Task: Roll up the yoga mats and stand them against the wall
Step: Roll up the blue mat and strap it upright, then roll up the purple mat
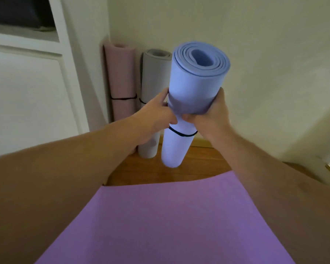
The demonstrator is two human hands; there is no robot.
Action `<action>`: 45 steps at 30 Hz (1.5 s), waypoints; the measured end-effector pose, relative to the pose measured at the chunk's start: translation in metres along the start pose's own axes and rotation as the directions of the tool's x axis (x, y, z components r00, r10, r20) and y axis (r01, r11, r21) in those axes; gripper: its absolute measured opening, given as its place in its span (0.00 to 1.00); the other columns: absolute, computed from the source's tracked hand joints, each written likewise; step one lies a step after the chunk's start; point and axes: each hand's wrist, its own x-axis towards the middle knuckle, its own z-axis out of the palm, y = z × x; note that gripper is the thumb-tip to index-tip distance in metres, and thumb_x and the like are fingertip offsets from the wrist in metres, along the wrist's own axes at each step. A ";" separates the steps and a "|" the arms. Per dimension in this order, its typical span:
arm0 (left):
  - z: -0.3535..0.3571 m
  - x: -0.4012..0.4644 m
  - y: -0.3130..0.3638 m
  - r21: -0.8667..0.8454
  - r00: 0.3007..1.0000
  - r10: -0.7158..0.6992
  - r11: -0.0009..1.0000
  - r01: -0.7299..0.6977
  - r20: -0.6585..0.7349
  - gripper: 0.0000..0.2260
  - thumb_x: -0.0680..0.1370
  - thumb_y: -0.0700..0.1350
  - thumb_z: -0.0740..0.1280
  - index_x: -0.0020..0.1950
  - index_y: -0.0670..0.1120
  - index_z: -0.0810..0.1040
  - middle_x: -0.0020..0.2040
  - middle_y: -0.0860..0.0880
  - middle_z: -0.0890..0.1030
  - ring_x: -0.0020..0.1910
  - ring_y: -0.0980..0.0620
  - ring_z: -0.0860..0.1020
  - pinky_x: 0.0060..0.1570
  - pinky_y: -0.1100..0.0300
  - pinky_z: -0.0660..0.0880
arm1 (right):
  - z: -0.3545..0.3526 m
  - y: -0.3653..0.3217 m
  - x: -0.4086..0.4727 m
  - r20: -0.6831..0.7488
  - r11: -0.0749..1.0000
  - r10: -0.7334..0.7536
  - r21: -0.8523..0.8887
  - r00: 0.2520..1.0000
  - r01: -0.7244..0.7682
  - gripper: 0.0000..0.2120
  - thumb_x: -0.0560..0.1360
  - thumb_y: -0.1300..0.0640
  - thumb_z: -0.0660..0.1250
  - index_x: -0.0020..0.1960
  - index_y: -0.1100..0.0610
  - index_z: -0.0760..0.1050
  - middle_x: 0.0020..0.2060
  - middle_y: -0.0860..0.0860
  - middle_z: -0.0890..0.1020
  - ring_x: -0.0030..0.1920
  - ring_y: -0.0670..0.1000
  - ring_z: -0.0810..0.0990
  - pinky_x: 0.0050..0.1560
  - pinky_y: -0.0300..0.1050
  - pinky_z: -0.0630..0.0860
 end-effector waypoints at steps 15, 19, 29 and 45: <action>0.003 0.162 -0.059 -0.158 0.987 -0.155 0.976 0.147 -0.038 0.45 0.59 0.33 0.66 0.76 0.55 0.70 0.65 0.48 0.82 0.63 0.41 0.81 0.64 0.37 0.79 | 0.076 0.127 0.137 0.053 0.990 0.138 -0.013 0.989 -0.137 0.43 0.63 0.63 0.84 0.71 0.50 0.67 0.58 0.45 0.79 0.59 0.52 0.80 0.51 0.53 0.83; 0.008 0.185 -0.057 -0.127 0.987 -0.162 0.979 0.162 0.005 0.45 0.61 0.34 0.67 0.78 0.60 0.69 0.68 0.52 0.81 0.67 0.45 0.79 0.66 0.40 0.78 | 0.080 0.141 0.171 0.046 0.982 0.177 -0.069 0.983 -0.174 0.37 0.69 0.57 0.81 0.72 0.50 0.67 0.59 0.48 0.81 0.57 0.55 0.81 0.53 0.59 0.83; 0.024 0.195 -0.061 -0.049 0.980 -0.198 0.979 0.197 -0.007 0.44 0.79 0.30 0.68 0.86 0.58 0.51 0.86 0.54 0.56 0.79 0.46 0.65 0.72 0.47 0.74 | 0.084 0.156 0.194 0.264 0.938 0.308 -0.247 0.914 -0.245 0.38 0.80 0.61 0.66 0.84 0.44 0.56 0.65 0.51 0.78 0.51 0.51 0.82 0.48 0.47 0.83; 0.017 0.144 -0.067 -0.002 0.977 -0.213 0.977 0.213 -0.028 0.27 0.79 0.26 0.64 0.63 0.58 0.71 0.48 0.67 0.73 0.48 0.64 0.75 0.54 0.59 0.79 | 0.055 0.148 0.159 0.295 0.931 0.363 -0.156 0.884 -0.330 0.41 0.79 0.69 0.66 0.84 0.44 0.55 0.55 0.44 0.73 0.48 0.46 0.73 0.47 0.42 0.77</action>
